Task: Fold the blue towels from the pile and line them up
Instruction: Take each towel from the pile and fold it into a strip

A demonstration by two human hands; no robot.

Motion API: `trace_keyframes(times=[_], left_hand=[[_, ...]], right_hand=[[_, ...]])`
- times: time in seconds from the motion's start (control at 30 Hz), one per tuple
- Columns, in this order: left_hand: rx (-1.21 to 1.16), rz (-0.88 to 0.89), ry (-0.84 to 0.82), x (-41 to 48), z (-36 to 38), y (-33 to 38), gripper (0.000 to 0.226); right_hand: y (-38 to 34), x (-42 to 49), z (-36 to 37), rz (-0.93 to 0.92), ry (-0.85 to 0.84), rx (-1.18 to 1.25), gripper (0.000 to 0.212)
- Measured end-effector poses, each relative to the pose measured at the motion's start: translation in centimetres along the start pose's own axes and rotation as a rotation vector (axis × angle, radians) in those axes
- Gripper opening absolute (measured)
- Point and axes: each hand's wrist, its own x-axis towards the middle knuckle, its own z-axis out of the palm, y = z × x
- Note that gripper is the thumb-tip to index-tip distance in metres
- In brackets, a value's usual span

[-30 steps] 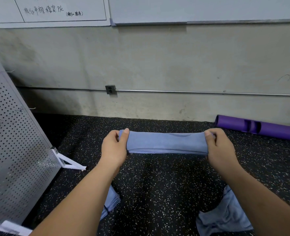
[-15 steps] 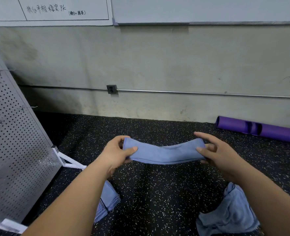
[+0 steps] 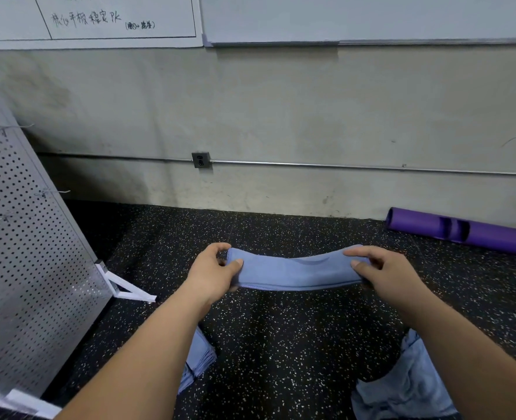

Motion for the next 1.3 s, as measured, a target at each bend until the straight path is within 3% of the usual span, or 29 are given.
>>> trace_keyframes(times=[0.33,0.47,0.6,0.8,1.0,1.1,1.2,1.3], left_hand=[[0.111,0.176,0.117,-2.7,4.7,1.9,0.028],[0.036,0.171,0.131,-3.9,6.8,2.1,0.017],[-0.138,0.129,0.082,-5.2,8.3,2.2,0.023],[-0.315,0.14,0.066,-6.2,8.4,3.4,0.018],[-0.426,0.189,0.077,-6.6,8.3,3.9,0.041],[-0.391,0.199,0.133,-5.7,7.6,3.6,0.033],[-0.368,0.176,0.085,-5.3,7.1,3.4,0.021],[-0.311,0.183,-0.076,-5.3,6.6,3.0,0.015]], right_hand=[[-3.5,-2.1,3.7,-0.123,0.152,-0.249,0.035],[-4.8,-3.4,5.8,-0.213,0.192,-0.271,0.049],[-5.8,-4.9,7.7,-0.249,0.115,-0.167,0.07],[-5.3,-5.6,8.3,-0.394,0.201,-0.145,0.045],[-5.5,-5.8,8.3,-0.59,0.162,-0.032,0.044],[-6.1,-5.7,7.6,-0.465,0.141,0.155,0.041],[-6.4,-4.8,6.4,-0.304,0.284,0.158,0.026],[-5.7,-3.1,5.0,-0.058,0.096,0.406,0.045]])
